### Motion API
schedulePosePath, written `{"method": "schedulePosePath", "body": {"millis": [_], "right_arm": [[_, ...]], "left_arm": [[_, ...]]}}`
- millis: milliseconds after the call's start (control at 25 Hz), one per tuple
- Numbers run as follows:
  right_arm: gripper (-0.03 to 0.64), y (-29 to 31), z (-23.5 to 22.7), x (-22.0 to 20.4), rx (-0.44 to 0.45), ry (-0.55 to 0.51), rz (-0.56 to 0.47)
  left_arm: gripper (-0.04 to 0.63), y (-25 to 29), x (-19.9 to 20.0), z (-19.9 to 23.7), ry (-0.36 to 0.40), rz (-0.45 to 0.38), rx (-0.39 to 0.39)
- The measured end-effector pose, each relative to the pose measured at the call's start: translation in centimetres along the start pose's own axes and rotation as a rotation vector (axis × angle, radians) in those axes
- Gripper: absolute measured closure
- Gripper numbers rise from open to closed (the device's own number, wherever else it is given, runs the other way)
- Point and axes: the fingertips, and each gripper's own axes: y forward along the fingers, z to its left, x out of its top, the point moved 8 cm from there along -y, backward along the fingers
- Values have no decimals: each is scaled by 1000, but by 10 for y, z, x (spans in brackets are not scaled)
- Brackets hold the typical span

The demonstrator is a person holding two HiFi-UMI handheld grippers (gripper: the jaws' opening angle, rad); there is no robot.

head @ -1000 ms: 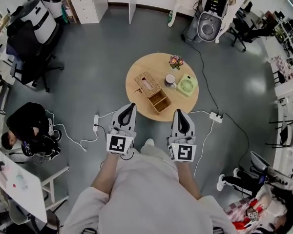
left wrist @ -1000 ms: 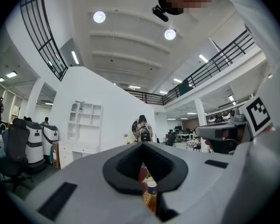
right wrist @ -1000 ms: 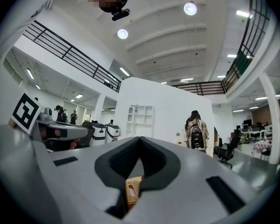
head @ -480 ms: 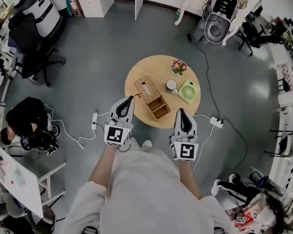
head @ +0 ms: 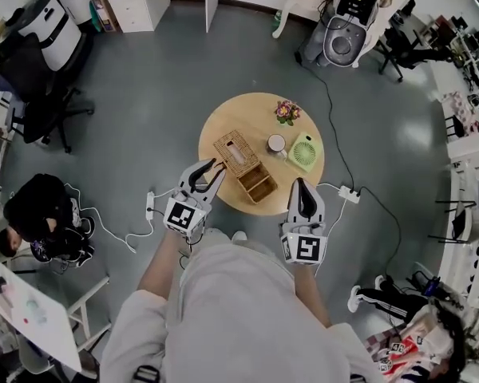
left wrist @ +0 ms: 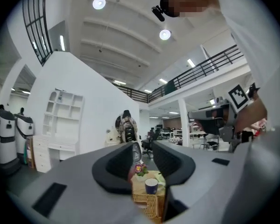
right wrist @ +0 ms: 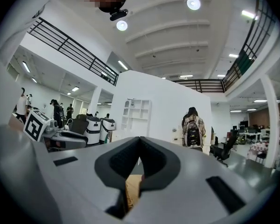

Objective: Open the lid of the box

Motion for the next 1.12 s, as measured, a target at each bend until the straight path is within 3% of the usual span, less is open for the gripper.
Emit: {"method": "schedulePosePath", "body": {"millis": [80, 240, 400, 600, 960, 1120], "right_arm": [[627, 3, 2, -4, -2, -6, 14], [627, 7, 1, -11, -12, -13, 37], [627, 15, 2, -29, -18, -28, 33], [628, 19, 10, -75, -19, -33, 21], [627, 1, 23, -160, -23, -45, 34], [627, -5, 20, -172, -45, -51, 51]], "left_arm": [[422, 4, -11, 7, 0, 10, -75], [414, 9, -23, 22, -11, 38, -129], [394, 15, -59, 35, -17, 37, -171], [396, 16, -130, 45, -3, 55, -187], [402, 33, -278, 58, -47, 101, -190], [498, 41, -308, 65, -44, 115, -186]]}}
